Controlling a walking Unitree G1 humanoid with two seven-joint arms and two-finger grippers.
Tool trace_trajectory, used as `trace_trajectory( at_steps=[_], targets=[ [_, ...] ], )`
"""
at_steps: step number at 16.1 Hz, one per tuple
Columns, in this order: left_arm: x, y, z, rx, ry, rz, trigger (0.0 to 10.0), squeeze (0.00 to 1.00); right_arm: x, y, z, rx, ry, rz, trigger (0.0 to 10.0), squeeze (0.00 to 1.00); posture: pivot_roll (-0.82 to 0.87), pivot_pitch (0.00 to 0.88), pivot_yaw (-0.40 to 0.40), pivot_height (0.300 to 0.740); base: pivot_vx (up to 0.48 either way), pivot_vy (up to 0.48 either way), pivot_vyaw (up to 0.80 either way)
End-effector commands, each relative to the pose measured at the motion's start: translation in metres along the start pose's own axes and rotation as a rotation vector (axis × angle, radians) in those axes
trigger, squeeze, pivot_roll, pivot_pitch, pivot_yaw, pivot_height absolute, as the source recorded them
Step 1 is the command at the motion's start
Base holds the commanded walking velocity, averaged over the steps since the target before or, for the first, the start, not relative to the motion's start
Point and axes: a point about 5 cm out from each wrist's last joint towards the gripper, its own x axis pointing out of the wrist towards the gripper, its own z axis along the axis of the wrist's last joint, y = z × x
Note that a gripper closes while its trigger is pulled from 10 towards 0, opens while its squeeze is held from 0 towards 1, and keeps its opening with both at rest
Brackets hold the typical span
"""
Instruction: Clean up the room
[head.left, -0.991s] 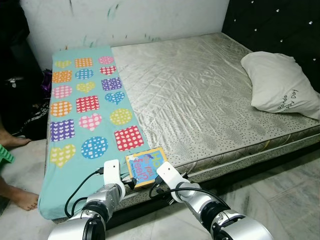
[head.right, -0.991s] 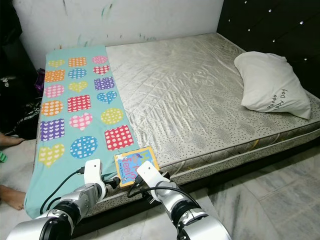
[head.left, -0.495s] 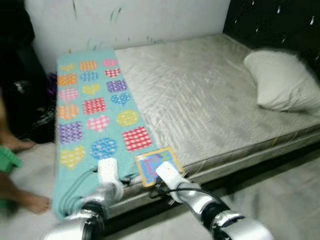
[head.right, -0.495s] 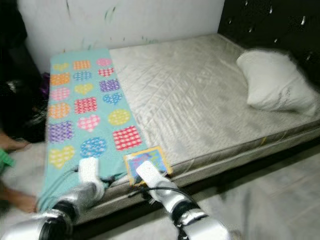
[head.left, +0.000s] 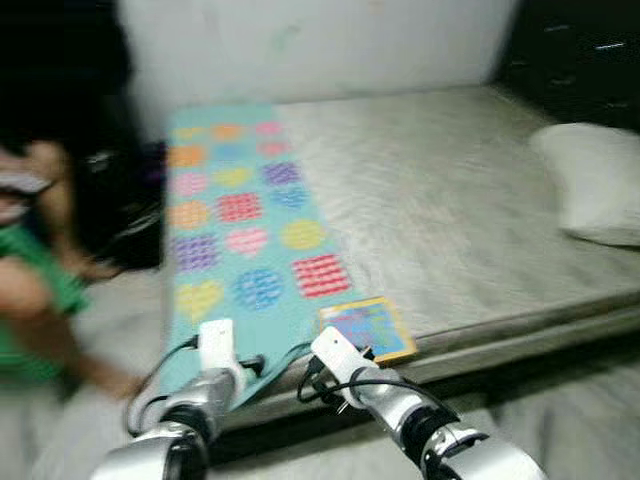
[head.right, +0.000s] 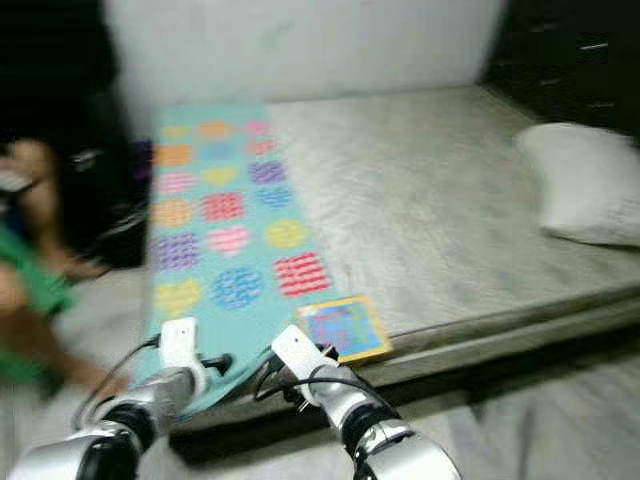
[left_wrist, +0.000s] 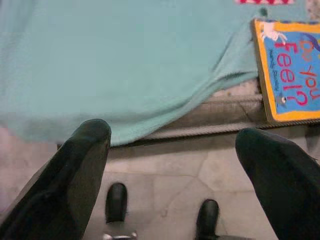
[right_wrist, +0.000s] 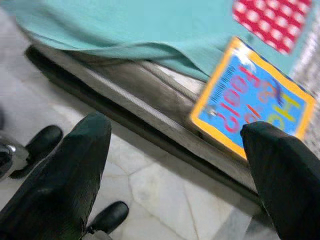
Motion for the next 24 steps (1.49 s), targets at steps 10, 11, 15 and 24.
trace_trajectory(
  at_steps=[10, 11, 15, 24],
  targets=[
    [0.0001, -0.0027, 0.005, -0.005, -0.012, -0.03, 10.0, 0.0, 0.0006, 0.002, 0.0089, 0.014, -0.019, 0.005, 10.0, 0.0, -0.2, 0.0, -0.026, 0.74, 0.131, 0.0, 0.07],
    [0.0001, -0.0028, 0.0049, -0.004, -0.011, -0.031, 10.0, 0.0, 0.0006, 0.0019, 0.009, 0.015, -0.02, 0.005, 10.0, 0.0, -0.2, 0.0, -0.026, 0.74, 0.277, 0.0, 0.0],
    [0.0001, -0.0028, 0.0047, 0.001, -0.008, -0.03, 10.0, 0.0, 0.0006, 0.002, 0.0089, 0.015, -0.019, 0.005, 10.0, 0.0, -0.2, 0.0, -0.025, 0.74, 0.271, 0.0, 0.0],
    [0.0, -0.0019, 0.0036, 0.011, -0.002, -0.023, 10.0, 0.0, 0.0007, 0.002, 0.0089, 0.01, -0.019, 0.002, 10.0, 0.0, -0.2, 0.0, -0.025, 0.74, 0.165, 0.0, 0.0]
  ],
)
